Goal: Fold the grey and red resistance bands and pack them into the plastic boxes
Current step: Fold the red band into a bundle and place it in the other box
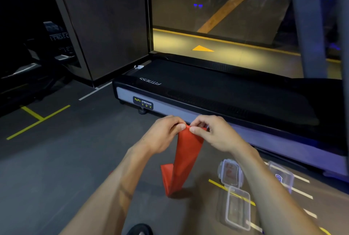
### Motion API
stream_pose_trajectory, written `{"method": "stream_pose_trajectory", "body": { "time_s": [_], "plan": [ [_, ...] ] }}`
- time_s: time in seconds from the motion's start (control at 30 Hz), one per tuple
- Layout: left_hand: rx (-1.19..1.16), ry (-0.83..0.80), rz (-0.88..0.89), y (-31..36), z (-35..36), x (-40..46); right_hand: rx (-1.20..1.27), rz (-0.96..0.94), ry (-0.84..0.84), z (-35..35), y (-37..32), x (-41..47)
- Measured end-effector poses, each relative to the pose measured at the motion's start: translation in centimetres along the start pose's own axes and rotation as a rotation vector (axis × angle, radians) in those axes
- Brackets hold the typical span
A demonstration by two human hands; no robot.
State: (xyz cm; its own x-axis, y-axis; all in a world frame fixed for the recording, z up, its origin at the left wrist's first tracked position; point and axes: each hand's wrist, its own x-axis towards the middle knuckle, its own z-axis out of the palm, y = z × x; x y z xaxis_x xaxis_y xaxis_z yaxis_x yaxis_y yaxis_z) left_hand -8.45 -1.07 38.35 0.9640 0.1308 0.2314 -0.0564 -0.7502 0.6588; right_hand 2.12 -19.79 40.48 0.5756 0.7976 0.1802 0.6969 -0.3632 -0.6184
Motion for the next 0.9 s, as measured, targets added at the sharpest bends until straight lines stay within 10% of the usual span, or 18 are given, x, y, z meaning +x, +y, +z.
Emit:
{"method": "stream_pose_trajectory", "body": {
  "time_s": [0.9],
  "plan": [
    [-0.456, 0.094, -0.006, 1.3, 1.9, -1.2, 0.106, 0.114, 0.066, -0.5, -0.5, -0.6]
  ]
}}
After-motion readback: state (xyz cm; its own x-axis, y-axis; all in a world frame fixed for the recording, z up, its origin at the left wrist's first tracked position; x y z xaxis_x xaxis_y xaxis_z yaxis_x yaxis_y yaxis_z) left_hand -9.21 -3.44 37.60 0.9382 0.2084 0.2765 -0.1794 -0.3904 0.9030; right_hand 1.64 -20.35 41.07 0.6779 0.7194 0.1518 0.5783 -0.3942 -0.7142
